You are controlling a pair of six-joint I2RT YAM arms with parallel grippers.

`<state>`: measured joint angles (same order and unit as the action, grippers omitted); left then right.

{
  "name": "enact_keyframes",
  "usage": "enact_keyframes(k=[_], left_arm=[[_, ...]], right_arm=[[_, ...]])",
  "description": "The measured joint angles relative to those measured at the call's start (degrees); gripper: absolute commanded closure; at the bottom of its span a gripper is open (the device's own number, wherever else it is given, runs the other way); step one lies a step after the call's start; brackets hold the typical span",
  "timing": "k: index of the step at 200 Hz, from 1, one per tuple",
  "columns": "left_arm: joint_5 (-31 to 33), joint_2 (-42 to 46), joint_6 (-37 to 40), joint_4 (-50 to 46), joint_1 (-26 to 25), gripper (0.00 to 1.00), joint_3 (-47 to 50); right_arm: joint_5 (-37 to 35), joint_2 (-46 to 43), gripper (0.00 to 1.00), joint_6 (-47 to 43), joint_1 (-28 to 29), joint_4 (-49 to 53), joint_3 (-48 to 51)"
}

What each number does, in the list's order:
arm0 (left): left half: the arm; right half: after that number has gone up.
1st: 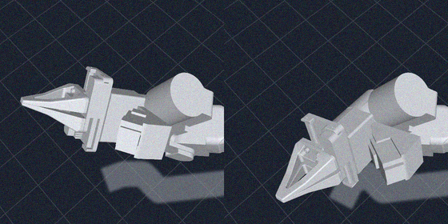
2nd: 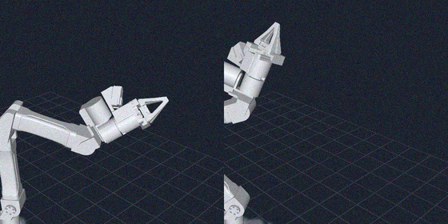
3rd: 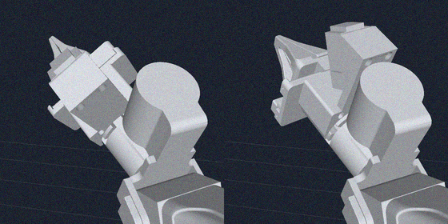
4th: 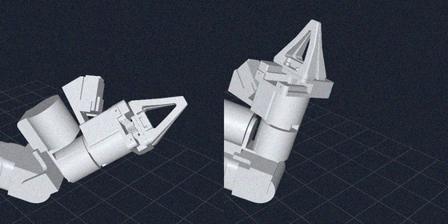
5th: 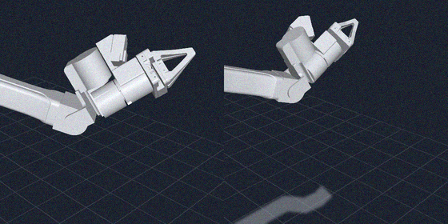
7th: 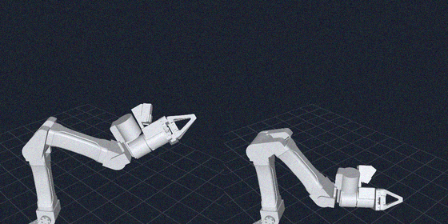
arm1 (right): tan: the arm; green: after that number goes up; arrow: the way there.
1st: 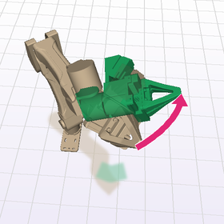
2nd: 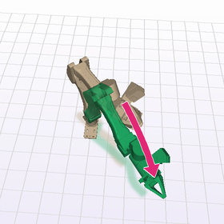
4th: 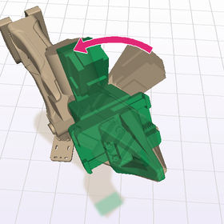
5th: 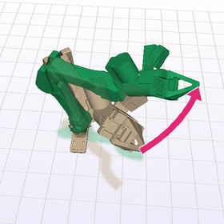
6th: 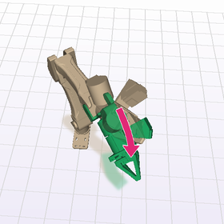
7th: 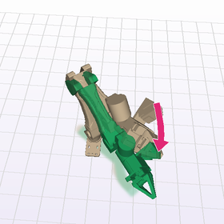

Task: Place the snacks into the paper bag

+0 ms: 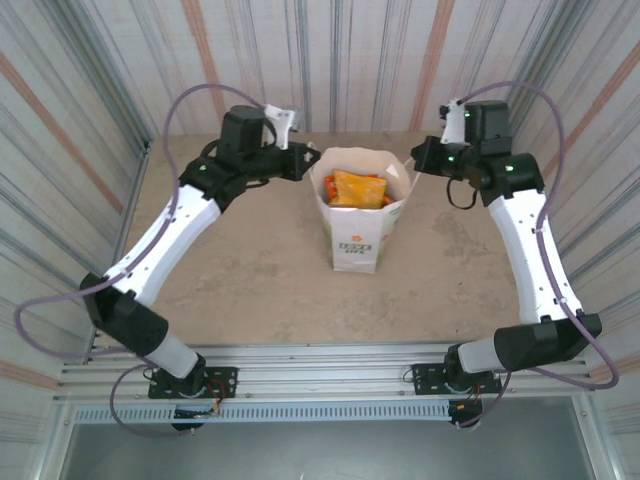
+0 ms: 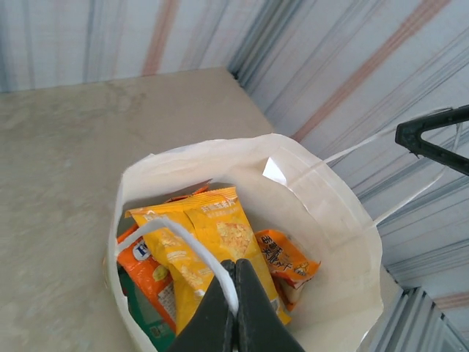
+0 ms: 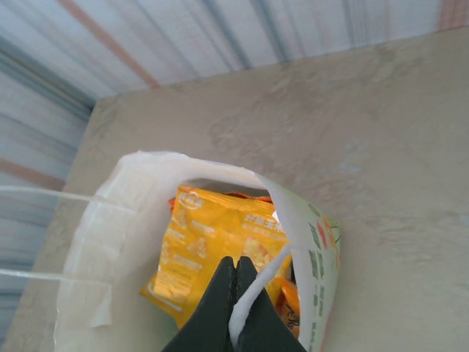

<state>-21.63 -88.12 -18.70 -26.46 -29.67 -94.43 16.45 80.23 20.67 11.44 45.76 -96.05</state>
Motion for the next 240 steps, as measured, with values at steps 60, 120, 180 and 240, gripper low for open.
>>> enact_keyframes(k=[60,120,180,240], left_arm=[[0.31,10.34,1.16,-0.79,5.20,0.88,11.80],[0.28,15.04,1.99,-2.64,7.52,0.32,15.10],[5.51,27.82,2.36,-6.16,17.16,0.01,22.84],[17.88,34.01,2.40,1.88,21.05,0.01,46.45]], right_arm=[[-3.02,0.00,0.86,4.61,7.85,-8.02,6.19],[-0.44,-2.97,0.52,5.75,7.72,-11.91,9.27],[1.25,-16.39,0.51,4.26,-3.13,-13.70,17.16],[-0.17,-22.49,0.01,-0.42,-13.84,-21.90,40.63]])
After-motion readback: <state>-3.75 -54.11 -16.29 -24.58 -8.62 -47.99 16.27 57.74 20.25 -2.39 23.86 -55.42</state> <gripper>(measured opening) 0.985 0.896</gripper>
